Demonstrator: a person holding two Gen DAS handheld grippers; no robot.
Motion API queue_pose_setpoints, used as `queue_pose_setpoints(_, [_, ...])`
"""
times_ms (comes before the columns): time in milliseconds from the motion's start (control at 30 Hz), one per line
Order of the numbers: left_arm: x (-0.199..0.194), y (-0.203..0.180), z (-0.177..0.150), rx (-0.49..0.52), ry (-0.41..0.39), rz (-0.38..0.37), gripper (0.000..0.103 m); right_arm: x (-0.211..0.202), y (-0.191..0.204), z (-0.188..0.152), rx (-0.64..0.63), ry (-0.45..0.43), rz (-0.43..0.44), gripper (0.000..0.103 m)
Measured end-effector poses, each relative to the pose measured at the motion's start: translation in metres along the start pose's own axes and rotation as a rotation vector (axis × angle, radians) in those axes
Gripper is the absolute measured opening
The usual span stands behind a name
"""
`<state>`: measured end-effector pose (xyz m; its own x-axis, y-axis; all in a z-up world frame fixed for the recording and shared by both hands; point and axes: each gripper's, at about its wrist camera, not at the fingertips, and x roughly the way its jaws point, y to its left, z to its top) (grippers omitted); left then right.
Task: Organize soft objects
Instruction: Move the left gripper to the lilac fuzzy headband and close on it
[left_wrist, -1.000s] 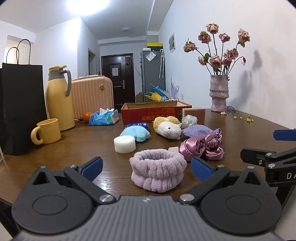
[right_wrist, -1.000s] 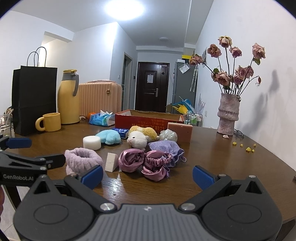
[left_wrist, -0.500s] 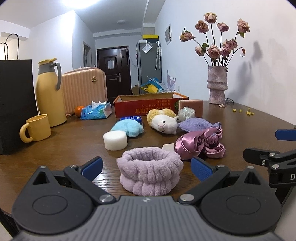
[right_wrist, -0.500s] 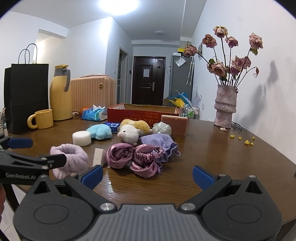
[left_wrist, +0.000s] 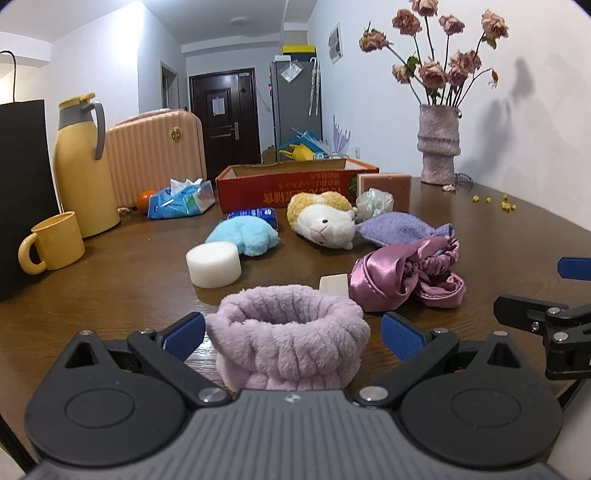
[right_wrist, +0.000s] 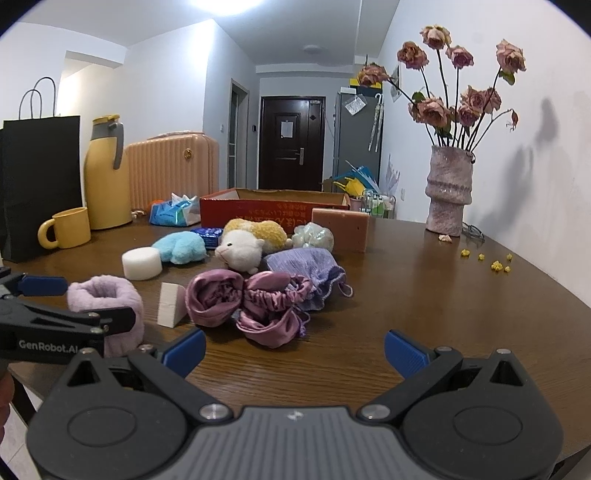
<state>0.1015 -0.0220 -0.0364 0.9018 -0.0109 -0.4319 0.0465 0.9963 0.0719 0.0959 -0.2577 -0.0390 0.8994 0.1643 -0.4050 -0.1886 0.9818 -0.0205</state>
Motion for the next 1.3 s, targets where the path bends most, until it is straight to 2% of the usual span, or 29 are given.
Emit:
queue_pose_setpoints(400, [0.038,0.003,0.002,-0.019,0.065,0.044,0.103,0.029,-0.008,0.0,0.004,0.031,0.01,0.103])
queue_pose_setpoints(600, [0.045,0.007,0.0,-0.036,0.072,0.034,0.103,0.041,-0.007,0.0,0.003,0.048,0.015,0.103])
queue_pose_setpoints(667, [0.045,0.007,0.0,-0.036,0.066,0.031,0.099,0.044,-0.006,0.0,0.003,0.054,0.017,0.103])
queue_pose_setpoints(733, [0.045,0.008,-0.001,-0.037,0.068,0.028,0.088,0.046,-0.005,0.0,0.001,0.057,0.019,0.103])
queue_pose_setpoints(1033, [0.041,0.019,0.001,-0.073,0.049,0.007,0.049,0.05,0.001,0.002,-0.013,0.06,0.025,0.103])
queue_pose_setpoints(1133, [0.038,0.023,0.001,-0.084,0.039,0.003,0.044,0.05,0.005,0.004,-0.022,0.057,0.028,0.103])
queue_pose_setpoints(1300, [0.032,0.03,0.002,-0.099,0.016,0.014,0.042,0.049,0.01,0.007,-0.027,0.048,0.032,0.103])
